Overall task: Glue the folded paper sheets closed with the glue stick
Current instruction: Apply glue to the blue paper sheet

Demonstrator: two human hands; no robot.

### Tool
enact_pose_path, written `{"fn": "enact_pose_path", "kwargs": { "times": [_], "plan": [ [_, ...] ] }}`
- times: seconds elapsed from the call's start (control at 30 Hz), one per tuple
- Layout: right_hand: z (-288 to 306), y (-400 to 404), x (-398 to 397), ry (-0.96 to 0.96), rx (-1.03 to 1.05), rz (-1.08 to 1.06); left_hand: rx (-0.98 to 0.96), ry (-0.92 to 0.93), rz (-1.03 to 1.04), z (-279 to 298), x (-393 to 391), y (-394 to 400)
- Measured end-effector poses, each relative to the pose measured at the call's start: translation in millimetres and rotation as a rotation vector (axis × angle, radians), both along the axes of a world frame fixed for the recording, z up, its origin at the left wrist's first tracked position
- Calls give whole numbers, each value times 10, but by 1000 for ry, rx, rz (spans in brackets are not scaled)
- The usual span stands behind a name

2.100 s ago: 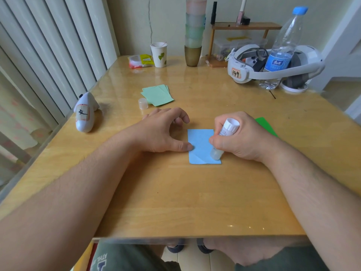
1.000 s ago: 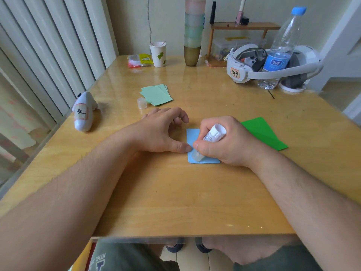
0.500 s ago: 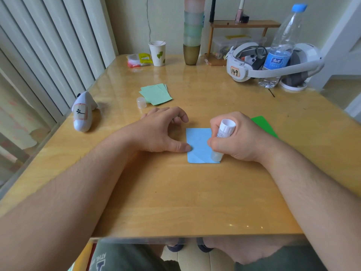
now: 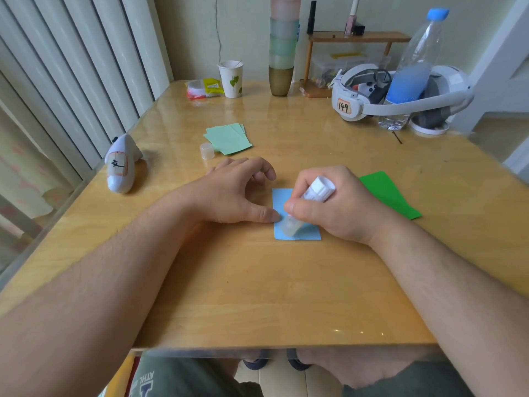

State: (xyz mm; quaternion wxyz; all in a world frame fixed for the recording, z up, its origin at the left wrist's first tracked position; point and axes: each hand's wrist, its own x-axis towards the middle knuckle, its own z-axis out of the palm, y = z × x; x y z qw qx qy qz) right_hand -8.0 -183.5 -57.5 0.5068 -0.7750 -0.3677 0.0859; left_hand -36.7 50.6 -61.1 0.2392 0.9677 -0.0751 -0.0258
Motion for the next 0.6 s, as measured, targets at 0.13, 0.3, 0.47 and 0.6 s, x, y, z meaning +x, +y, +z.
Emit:
{"fn": "enact_pose_path", "kwargs": {
  "times": [0.13,0.3,0.47,0.6],
  "plan": [
    [-17,46,-30,-24,-66,27,18,-8,-12,-3,-10,-2],
    [4,38,-33,-11,-105,14,19,-7,-6,4,-18,-8],
    [55,-69,24,-10,-146,-7,23,-7,-9,-6,-9,5],
    [77,-152,86,-10,-175,-30,19,0,-14,1,-6,9]
  ]
}}
